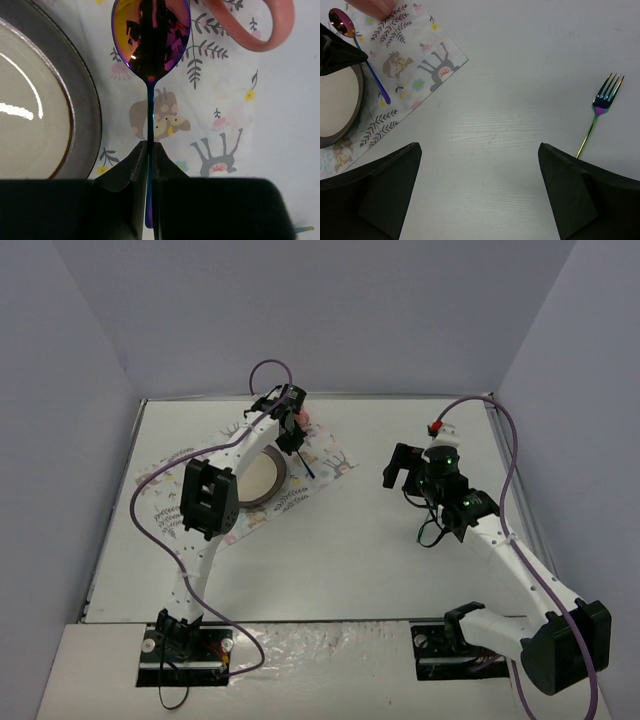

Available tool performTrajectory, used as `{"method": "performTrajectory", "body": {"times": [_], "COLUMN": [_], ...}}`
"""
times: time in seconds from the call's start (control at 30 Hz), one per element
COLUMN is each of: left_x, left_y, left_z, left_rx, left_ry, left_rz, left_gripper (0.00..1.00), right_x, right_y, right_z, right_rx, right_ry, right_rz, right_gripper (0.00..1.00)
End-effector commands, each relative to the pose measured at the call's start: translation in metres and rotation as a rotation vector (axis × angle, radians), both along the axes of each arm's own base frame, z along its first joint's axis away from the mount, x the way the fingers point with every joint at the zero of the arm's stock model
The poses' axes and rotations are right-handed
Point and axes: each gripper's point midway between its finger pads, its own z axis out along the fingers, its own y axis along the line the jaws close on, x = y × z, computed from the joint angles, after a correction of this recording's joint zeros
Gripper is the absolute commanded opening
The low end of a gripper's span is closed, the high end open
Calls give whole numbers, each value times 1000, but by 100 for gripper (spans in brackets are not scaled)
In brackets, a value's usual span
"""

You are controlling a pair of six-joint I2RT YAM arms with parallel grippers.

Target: Set the dinner table for one person

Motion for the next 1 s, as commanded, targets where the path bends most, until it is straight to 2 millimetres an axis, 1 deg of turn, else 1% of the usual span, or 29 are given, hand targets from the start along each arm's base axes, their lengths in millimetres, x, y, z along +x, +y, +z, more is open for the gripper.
{"method": "performTrajectory", "body": {"times": [0.0, 0.13, 0.27, 0.33, 0.47, 0.63, 0.8, 0.97], "left_x": [17, 21, 21, 20, 25, 27, 26, 28], "left_y": [-13, -12, -20, -23, -28, -29, -30, -29], "left_z": [42, 25, 8, 3, 4, 0, -8, -15], "left_rx": [-53, -44, -76, -88, -114, -118, -125, -124], "left_ry": [-108, -83, -51, -41, -62, -55, -38, -26], "left_rz": [-9, 2, 13, 13, 24, 31, 37, 37], "left_gripper": [0, 0, 0, 0, 0, 0, 0, 0], "right_x": [2, 0, -1, -2, -3, -5, -4, -5], "right_y": [-1, -3, -4, -5, -6, -8, -10, -11], "right_z": [27, 27, 26, 26, 24, 22, 23, 20], "right_rx": [20, 13, 4, -1, -17, -22, -27, -33], "right_ry": [-71, -73, -72, -73, -70, -64, -70, -65], "right_rz": [-11, -17, -14, -11, -6, -9, -19, -21], "right_gripper": [100, 100, 100, 100, 100, 100, 100, 100]}}
